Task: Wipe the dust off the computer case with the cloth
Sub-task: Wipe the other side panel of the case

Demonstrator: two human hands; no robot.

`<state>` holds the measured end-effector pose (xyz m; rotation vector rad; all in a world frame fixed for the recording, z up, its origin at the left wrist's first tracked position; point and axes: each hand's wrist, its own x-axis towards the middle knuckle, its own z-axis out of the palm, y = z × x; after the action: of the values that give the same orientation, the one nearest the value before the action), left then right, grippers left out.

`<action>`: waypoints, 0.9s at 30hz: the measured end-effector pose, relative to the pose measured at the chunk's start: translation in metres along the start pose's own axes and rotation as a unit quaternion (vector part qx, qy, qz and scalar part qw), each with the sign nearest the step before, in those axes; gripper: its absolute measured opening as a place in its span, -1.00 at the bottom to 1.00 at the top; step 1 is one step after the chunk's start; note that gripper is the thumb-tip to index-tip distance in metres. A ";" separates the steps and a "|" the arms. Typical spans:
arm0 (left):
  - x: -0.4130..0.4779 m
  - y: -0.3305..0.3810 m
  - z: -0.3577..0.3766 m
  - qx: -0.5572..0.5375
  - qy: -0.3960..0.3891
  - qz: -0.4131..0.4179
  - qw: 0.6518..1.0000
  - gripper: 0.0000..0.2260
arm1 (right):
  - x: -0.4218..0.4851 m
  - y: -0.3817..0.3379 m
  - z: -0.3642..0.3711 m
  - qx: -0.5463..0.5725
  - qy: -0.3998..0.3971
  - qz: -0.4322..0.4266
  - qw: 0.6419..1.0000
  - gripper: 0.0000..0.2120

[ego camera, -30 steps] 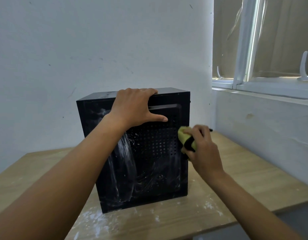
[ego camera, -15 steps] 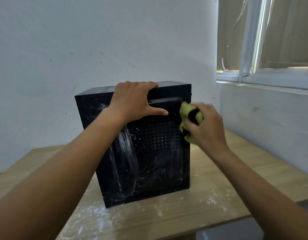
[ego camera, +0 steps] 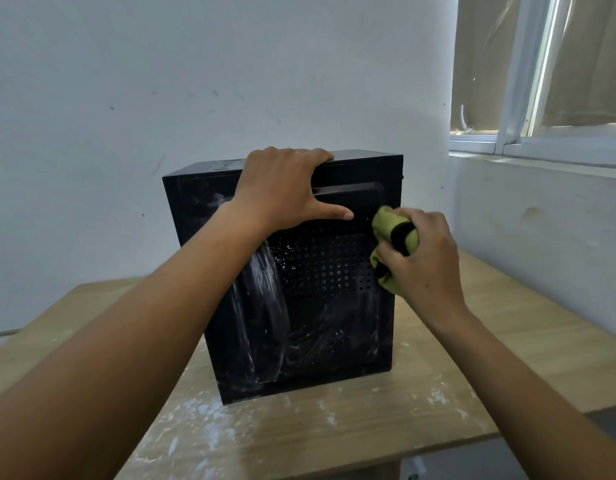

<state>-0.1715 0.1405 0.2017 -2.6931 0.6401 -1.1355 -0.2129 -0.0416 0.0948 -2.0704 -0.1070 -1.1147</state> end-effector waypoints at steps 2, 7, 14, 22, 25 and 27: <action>0.000 -0.001 0.000 -0.001 0.003 0.000 1.000 -0.11 | -0.017 0.010 0.005 -0.012 -0.015 0.010 1.000 -0.64; 0.000 0.000 -0.002 -0.016 -0.003 -0.006 1.000 -0.11 | -0.046 0.031 0.013 -0.032 -0.051 0.021 0.998 -0.62; -0.006 -0.004 -0.014 -0.018 -0.037 0.016 0.999 -0.13 | -0.040 0.031 0.004 -0.048 -0.050 -0.029 0.997 -0.55; -0.040 -0.054 -0.025 -0.022 -0.052 -0.046 0.997 -0.15 | 0.039 -0.019 -0.014 -0.029 0.056 -0.092 0.994 -0.65; -0.052 -0.071 -0.029 -0.026 -0.059 -0.077 0.995 -0.16 | 0.050 -0.039 -0.008 -0.036 0.049 -0.114 0.992 -0.64; -0.057 -0.077 -0.030 -0.026 -0.057 -0.089 0.994 -0.16 | 0.045 -0.054 0.004 -0.046 0.021 -0.147 0.988 -0.59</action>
<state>-0.2030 0.2353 0.2086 -2.8834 0.4245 -1.0069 -0.2043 -0.0129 0.1591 -2.1602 -0.3562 -1.3607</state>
